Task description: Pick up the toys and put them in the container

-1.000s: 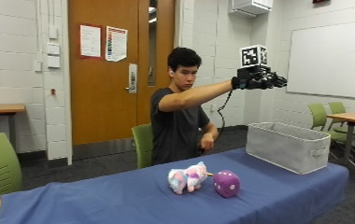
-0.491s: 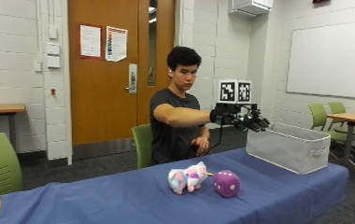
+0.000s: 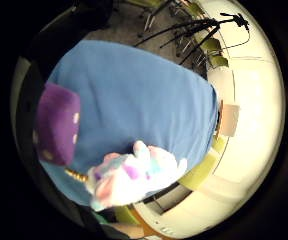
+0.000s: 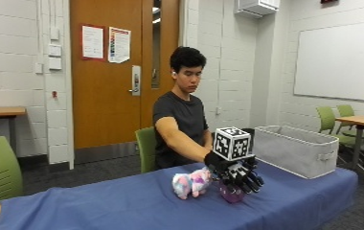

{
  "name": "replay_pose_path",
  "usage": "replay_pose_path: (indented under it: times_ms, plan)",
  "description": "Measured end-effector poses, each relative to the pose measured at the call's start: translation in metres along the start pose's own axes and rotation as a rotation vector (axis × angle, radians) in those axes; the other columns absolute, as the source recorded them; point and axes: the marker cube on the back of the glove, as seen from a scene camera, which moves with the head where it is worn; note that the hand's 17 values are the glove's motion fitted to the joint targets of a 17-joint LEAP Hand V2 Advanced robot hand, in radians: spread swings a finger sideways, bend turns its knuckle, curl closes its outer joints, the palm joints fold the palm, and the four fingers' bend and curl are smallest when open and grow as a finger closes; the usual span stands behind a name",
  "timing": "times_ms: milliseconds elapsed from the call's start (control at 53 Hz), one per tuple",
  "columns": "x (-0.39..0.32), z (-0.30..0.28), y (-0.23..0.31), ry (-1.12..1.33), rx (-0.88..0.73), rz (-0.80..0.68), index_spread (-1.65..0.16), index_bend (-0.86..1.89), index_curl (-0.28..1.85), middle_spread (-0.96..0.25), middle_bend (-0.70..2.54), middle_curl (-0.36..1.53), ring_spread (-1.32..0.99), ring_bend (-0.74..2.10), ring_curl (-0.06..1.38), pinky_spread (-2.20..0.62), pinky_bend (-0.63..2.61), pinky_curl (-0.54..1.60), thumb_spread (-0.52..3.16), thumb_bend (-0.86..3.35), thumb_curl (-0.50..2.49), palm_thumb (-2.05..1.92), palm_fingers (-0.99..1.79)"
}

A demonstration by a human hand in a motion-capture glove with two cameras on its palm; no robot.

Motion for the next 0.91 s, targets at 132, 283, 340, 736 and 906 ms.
replay_pose_path:
  times_ms: [132, 283, 340, 736, 906]
  plan:
    - [0.005, 0.029, 0.002, -0.02, -0.017, -0.007, -0.35, 0.16, 0.33, -0.09, 0.19, 0.4, -0.2, 0.32, 0.26, -0.02, 0.83, 0.33, 0.88, -0.11, 0.15, -0.15, -0.03]
    - [0.004, 0.046, 0.006, -0.021, -0.024, -0.004, -0.35, 0.17, 0.34, -0.1, 0.16, 0.39, -0.2, 0.28, 0.26, -0.01, 0.91, 0.35, 0.89, -0.09, 0.16, -0.11, -0.01]
    - [0.004, 0.053, 0.008, -0.007, -0.028, 0.004, -0.35, 0.18, 0.35, -0.1, 0.16, 0.38, -0.2, 0.27, 0.26, -0.01, 0.95, 0.36, 0.91, -0.07, 0.17, -0.08, 0.01]
    - [0.001, 0.04, 0.014, 0.036, 0.244, 0.037, -0.37, 0.78, 0.56, -0.23, 0.24, 0.37, -0.45, 0.48, 0.29, -0.24, 0.63, 0.26, 1.15, 0.06, 0.25, 0.19, 0.79]
    - [-0.005, 0.022, 0.017, 0.062, 0.234, 0.015, -0.33, 0.73, 0.64, -0.32, 0.47, 0.46, -0.49, 0.7, 0.37, -0.37, 0.69, 0.31, 1.25, 0.17, 0.3, 0.42, 1.24]
